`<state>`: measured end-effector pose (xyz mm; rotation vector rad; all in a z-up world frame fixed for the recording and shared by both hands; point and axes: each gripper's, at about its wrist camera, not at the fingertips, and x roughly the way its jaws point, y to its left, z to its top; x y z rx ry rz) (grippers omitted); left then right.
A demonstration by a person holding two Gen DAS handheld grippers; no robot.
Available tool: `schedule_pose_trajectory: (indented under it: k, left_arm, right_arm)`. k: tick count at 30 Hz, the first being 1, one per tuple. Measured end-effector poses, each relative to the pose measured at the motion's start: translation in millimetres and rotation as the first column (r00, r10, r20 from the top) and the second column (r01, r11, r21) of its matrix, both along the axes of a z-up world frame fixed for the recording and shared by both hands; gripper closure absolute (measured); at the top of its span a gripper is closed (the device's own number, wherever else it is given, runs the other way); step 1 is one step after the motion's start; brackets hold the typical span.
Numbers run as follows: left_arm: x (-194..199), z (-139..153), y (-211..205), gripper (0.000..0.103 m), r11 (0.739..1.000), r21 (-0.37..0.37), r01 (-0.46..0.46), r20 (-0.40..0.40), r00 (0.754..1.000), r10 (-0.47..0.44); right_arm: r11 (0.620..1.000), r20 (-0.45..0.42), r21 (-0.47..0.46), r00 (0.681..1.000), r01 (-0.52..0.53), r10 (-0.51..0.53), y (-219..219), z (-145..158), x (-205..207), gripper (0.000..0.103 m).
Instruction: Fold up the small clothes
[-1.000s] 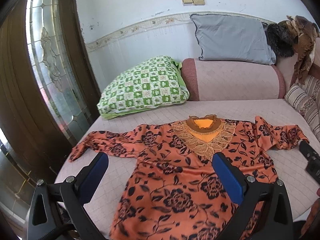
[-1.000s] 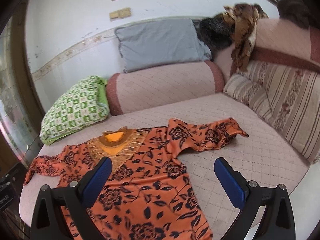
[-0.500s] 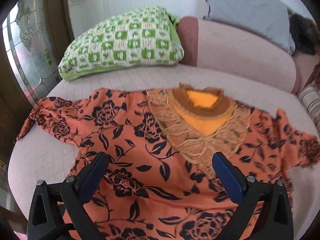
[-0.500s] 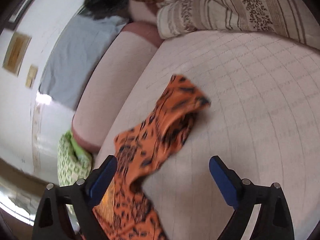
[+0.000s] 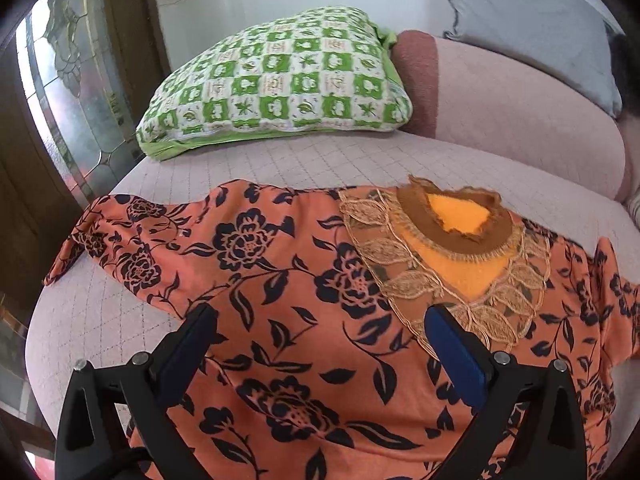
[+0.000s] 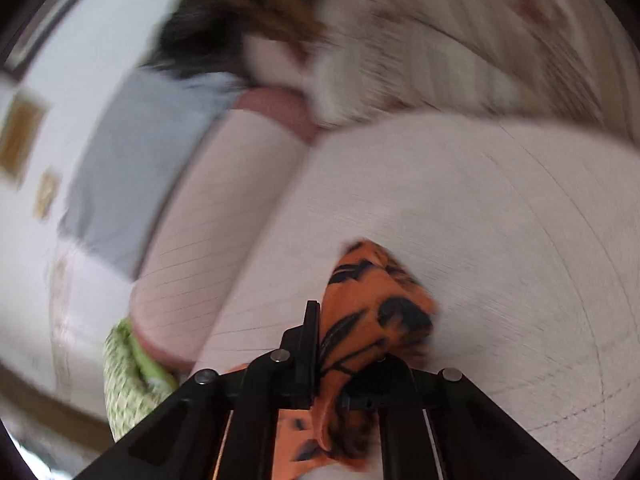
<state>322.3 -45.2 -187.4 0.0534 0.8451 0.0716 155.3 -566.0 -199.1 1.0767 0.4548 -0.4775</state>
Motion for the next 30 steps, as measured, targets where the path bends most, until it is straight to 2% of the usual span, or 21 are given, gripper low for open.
schedule_pose_trajectory:
  k: [5, 8, 10, 14, 18, 19, 21, 22, 24, 26, 28, 30]
  left_arm:
    - [6, 12, 30, 0.000, 0.996, -0.023, -0.083, 0.020, 0.996, 0.083]
    - [11, 19, 59, 0.000, 0.985, -0.035, -0.168, 0.033, 0.985, 0.169]
    - [15, 23, 80, 0.000, 0.973, -0.040, -0.229, 0.041, 0.972, 0.231]
    - [19, 30, 120, 0.000, 0.944, -0.085, -0.320, 0.034, 0.946, 0.323]
    - [22, 36, 156, 0.000, 0.918, -0.112, -0.381, 0.029, 0.922, 0.386]
    - [22, 38, 165, 0.000, 0.910, -0.112, -0.399, 0.032, 0.914, 0.404]
    - [23, 39, 181, 0.000, 0.893, -0.116, -0.436, 0.033, 0.897, 0.442]
    - [23, 40, 187, 0.000, 0.886, -0.120, -0.449, 0.032, 0.890, 0.455]
    - [22, 39, 199, 0.000, 0.872, -0.131, -0.473, 0.025, 0.877, 0.479]
    - [23, 36, 208, 0.000, 0.864, -0.140, -0.483, 0.009, 0.872, 0.489]
    - [24, 34, 211, 0.000, 0.865, -0.144, -0.480, -0.004, 0.875, 0.485]
    - [25, 32, 210, 0.000, 0.870, -0.149, -0.470, -0.018, 0.881, 0.473]
  right_arm:
    - [0.982, 0.119, -0.046, 0.975, -0.181, 0.186, 50, 69, 48, 0.096]
    - [0.949, 0.162, -0.063, 0.935, -0.308, 0.315, 106, 98, 88, 0.095]
    - [0.921, 0.190, -0.032, 0.902, -0.389, 0.388, 142, 109, 119, 0.095]
    - [0.862, 0.218, 0.043, 0.847, -0.505, 0.486, 222, 110, 170, 0.095]
    - [0.776, 0.270, 0.179, 0.788, -0.605, 0.553, 300, 81, 212, 0.090]
    - [0.741, 0.292, 0.216, 0.767, -0.635, 0.572, 321, 72, 220, 0.083]
    - [0.687, 0.318, 0.266, 0.734, -0.676, 0.599, 355, 56, 233, 0.041]
    - [0.659, 0.342, 0.299, 0.722, -0.690, 0.601, 373, 47, 236, 0.008]
    - [0.633, 0.400, 0.324, 0.708, -0.703, 0.582, 397, 41, 238, 0.005]
    - [0.612, 0.396, 0.277, 0.668, -0.741, 0.629, 408, 46, 239, 0.005]
    - [0.631, 0.384, 0.198, 0.652, -0.750, 0.654, 400, 57, 235, 0.005]
    - [0.662, 0.355, 0.126, 0.657, -0.738, 0.665, 380, 67, 223, 0.005]
